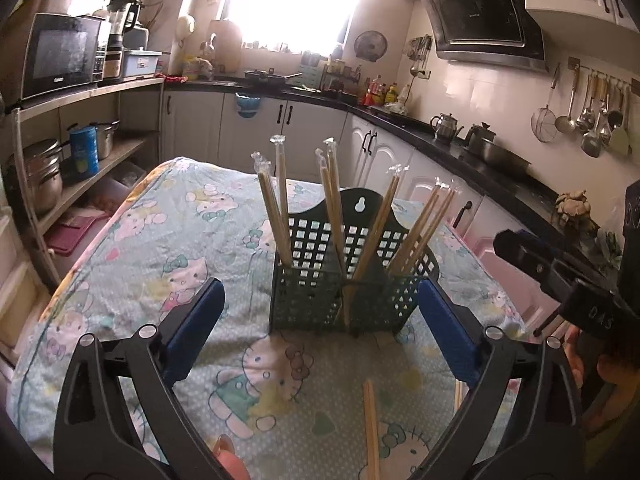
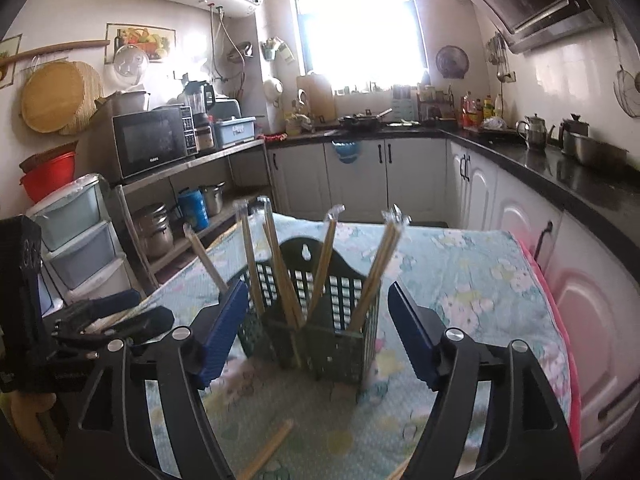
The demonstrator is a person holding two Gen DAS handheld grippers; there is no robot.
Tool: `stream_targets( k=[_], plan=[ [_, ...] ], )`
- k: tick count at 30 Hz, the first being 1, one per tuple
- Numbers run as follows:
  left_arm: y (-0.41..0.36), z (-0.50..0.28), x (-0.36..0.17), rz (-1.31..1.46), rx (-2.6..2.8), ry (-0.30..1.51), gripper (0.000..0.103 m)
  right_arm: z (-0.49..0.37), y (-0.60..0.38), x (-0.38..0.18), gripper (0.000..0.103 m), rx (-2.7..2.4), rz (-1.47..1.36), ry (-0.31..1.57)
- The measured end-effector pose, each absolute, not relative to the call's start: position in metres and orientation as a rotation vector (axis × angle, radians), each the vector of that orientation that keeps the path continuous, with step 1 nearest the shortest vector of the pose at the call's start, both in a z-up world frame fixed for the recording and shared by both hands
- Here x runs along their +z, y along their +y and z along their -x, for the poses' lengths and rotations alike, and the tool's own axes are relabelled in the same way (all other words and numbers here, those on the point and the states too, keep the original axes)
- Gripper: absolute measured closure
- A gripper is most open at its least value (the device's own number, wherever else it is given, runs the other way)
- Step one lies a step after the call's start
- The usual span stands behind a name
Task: Organize utensils
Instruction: 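Open both grippers and withdraw them from the caddy toward the cloth, then close the left gripper on a bamboo chopstick while the right gripper grasps another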
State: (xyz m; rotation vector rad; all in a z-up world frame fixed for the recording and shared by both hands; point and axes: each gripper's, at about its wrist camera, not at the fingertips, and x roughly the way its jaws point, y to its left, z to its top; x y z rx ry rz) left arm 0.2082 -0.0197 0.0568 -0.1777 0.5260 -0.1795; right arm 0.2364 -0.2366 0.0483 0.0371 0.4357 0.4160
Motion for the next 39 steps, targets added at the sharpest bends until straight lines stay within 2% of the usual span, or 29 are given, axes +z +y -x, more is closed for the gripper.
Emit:
stream_targets(
  k=[14, 24, 26, 33, 34, 39],
  plan=[
    [-0.022, -0.193, 0.033, 0.203, -0.206, 0.580, 0.012, -0.209, -0.253, 0.027, 0.032, 0.363, -0.025, 0.513],
    [-0.038, -0.201, -0.004, 0.219, -0.263, 0.697, 0.012, -0.204, -0.274, -0.009, 0.032, 0.318, -0.039, 0.632],
    [-0.045, -0.203, -0.012, 0.205, -0.279, 0.722, 0.014, -0.204, -0.277, -0.017, 0.032, 0.313, -0.037, 0.647],
    [-0.064, -0.206, -0.035, 0.189, -0.326, 0.802, 0.032, -0.210, -0.290, -0.043, 0.033, 0.294, -0.053, 0.711],
    [-0.065, -0.207, -0.038, 0.191, -0.331, 0.812, 0.039, -0.210, -0.290, -0.046, 0.037, 0.293, -0.052, 0.717],
    [-0.074, -0.213, -0.053, 0.195, -0.361, 0.869, 0.048, -0.219, -0.292, -0.063, 0.051, 0.289, -0.037, 0.776]
  ],
)
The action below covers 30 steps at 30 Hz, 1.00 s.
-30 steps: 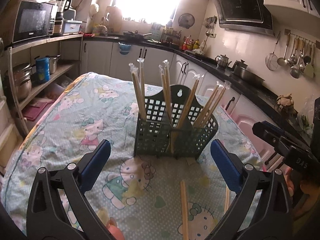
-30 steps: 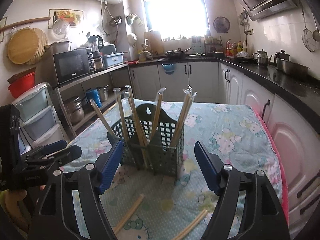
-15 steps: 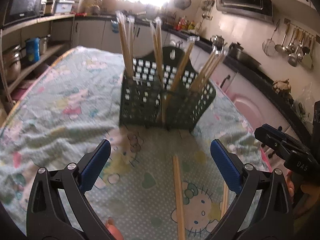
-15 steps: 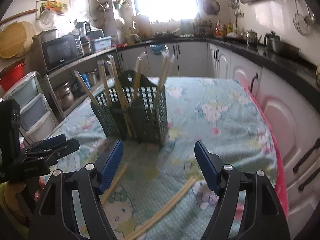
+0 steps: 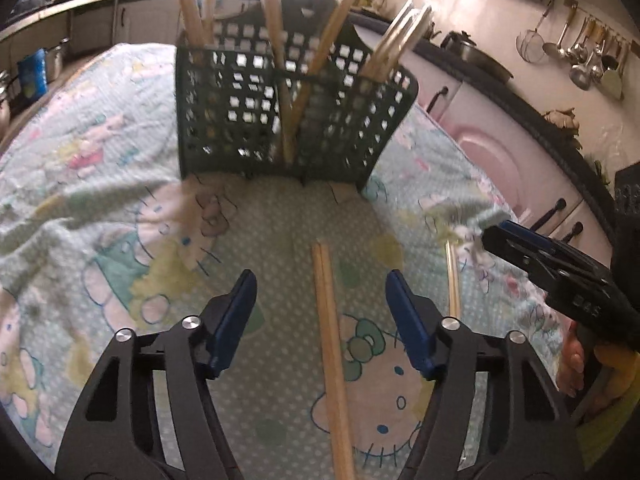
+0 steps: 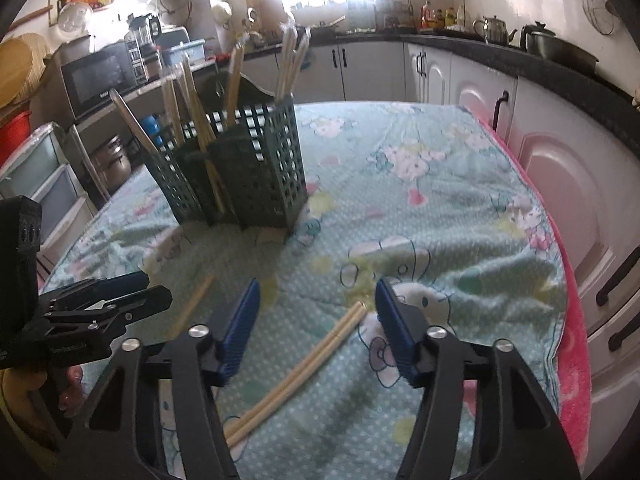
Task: Organize utensils
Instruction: 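Close the left gripper on a bamboo chopstick while the right gripper grasps another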
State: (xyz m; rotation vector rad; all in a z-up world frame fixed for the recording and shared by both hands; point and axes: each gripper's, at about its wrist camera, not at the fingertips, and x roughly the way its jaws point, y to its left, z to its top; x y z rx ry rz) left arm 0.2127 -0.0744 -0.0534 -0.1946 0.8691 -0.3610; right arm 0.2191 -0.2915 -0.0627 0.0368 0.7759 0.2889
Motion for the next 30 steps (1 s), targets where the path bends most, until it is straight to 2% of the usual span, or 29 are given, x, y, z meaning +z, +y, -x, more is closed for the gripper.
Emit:
stream_targets(
  k=[2, 4, 6, 16, 27, 30],
  plan=[
    [-0.075, -0.216, -0.059, 0.219, -0.378, 0.898, 0.050, -0.224, -0.293, -0.069, 0.057, 0.279, -0.046, 0.806],
    [-0.077, -0.218, -0.064, 0.214, -0.374, 0.914, 0.056, -0.229, -0.294, -0.076, 0.063, 0.285, -0.057, 0.835],
    [-0.079, -0.220, -0.068, 0.211, -0.372, 0.926, 0.059, -0.232, -0.295, -0.083, 0.064, 0.274, -0.061, 0.858],
    [-0.092, -0.234, -0.073, 0.162, -0.368, 0.945, 0.059, -0.250, -0.305, -0.110, 0.064, 0.276, -0.142, 0.947],
    [-0.104, -0.248, -0.076, 0.111, -0.342, 0.955, 0.059, -0.272, -0.302, -0.116, 0.064, 0.293, -0.192, 0.967],
    [-0.108, -0.251, -0.075, 0.096, -0.334, 0.958, 0.059, -0.276, -0.300, -0.116, 0.072, 0.278, -0.168, 0.962]
  ],
)
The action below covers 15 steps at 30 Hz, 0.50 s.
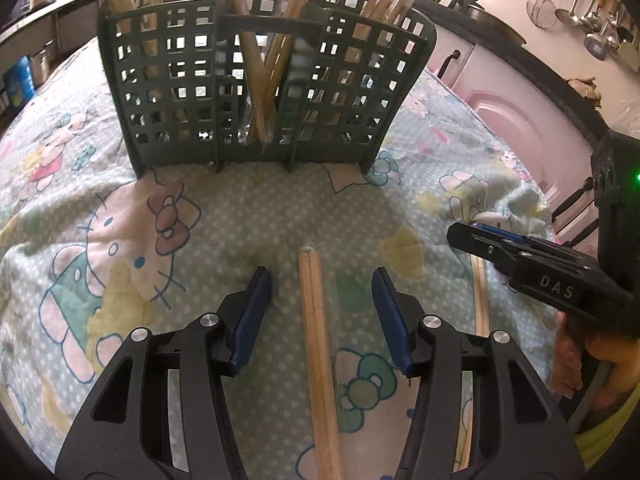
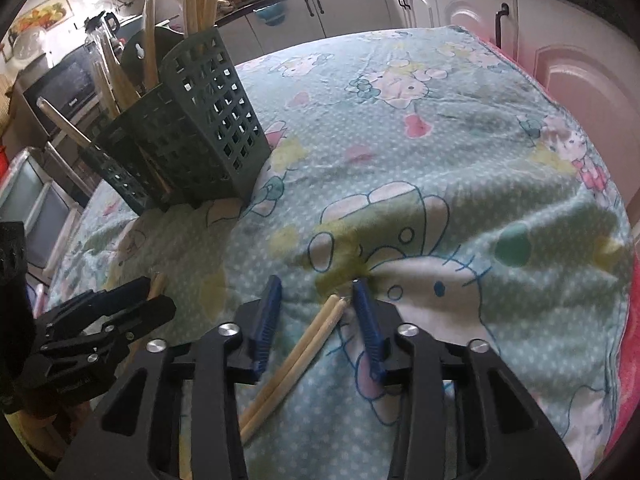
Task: Organize utensils
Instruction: 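Close the left gripper on a bamboo chopstick while the right gripper grasps another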
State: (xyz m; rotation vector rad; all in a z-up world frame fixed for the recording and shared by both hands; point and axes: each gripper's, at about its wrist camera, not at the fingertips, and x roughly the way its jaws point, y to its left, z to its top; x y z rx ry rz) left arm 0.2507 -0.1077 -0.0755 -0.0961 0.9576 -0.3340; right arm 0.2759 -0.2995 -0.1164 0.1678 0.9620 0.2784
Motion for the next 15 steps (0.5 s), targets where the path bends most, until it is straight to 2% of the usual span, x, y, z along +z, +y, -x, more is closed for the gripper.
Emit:
stream_targets(
  k=[3, 7, 15],
  plan=[
    [-0.112, -0.253, -0.076, 0.074, -0.323, 0.958, 0.059, -0.275, -0.296, -0.117, 0.077, 0.263, -0.141, 0.949],
    [-0.121, -0.257, -0.077, 0.039, -0.303, 0.962, 0.061, -0.274, -0.297, -0.117, 0.091, 0.274, -0.142, 0.939],
    [-0.118, -0.258, -0.076, 0.022, -0.278, 0.965, 0.085, -0.260, -0.286, -0.107, 0.094, 0.360, -0.146, 0.907]
  ],
)
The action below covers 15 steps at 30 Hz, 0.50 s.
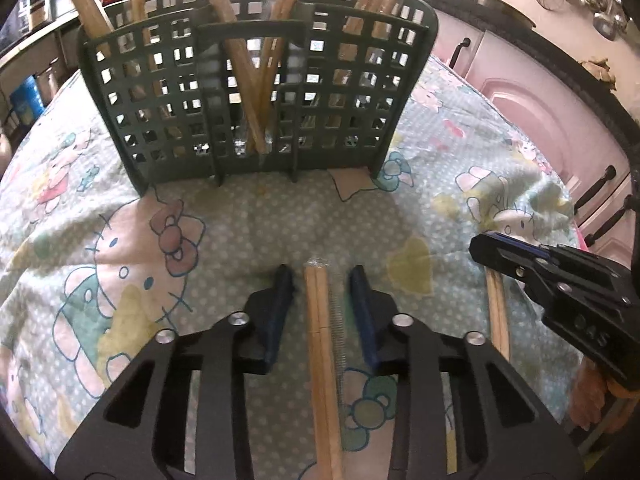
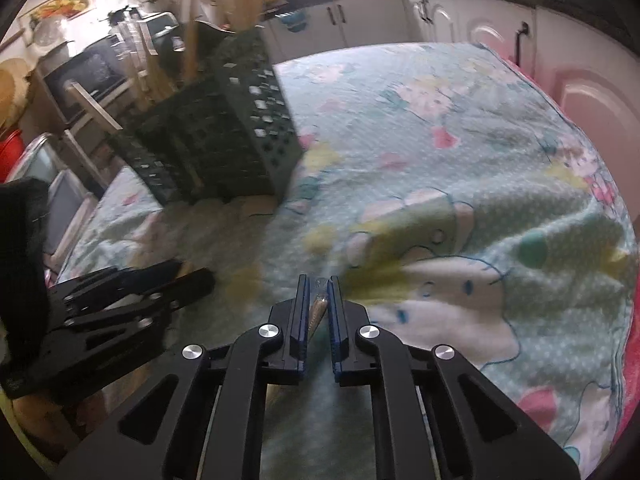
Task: Organize utensils
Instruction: 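Close the left gripper on a bamboo chopstick while the right gripper grasps another, then lift both held chopsticks upright and carry them over the green caddy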
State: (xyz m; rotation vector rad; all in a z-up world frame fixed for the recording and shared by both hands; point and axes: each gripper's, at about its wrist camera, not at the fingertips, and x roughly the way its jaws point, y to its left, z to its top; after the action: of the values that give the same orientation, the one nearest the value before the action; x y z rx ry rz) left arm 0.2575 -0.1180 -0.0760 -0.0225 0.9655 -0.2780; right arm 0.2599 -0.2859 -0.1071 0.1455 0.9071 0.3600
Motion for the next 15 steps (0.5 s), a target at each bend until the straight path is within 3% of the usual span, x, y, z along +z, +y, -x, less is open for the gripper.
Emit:
stream_targets(
  k=[4, 9, 15],
  plan=[
    [-0.108, -0.256, -0.075, 0.071, -0.310, 0.970, 0.095, -0.249, -0.276, -0.093, 0.095, 0.401, -0.127, 0.863],
    [-0.092, -0.248, -0.060, 0.132, -0.331, 0.949, 0.101, -0.239, -0.266, -0.067, 0.096, 0.442, -0.117, 0.802],
    [-0.070, -0.241, -0.019, 0.164, -0.331, 0.853, 0.102, -0.226, -0.253, -0.026, 0.097, 0.490, -0.098, 0.702]
  ],
)
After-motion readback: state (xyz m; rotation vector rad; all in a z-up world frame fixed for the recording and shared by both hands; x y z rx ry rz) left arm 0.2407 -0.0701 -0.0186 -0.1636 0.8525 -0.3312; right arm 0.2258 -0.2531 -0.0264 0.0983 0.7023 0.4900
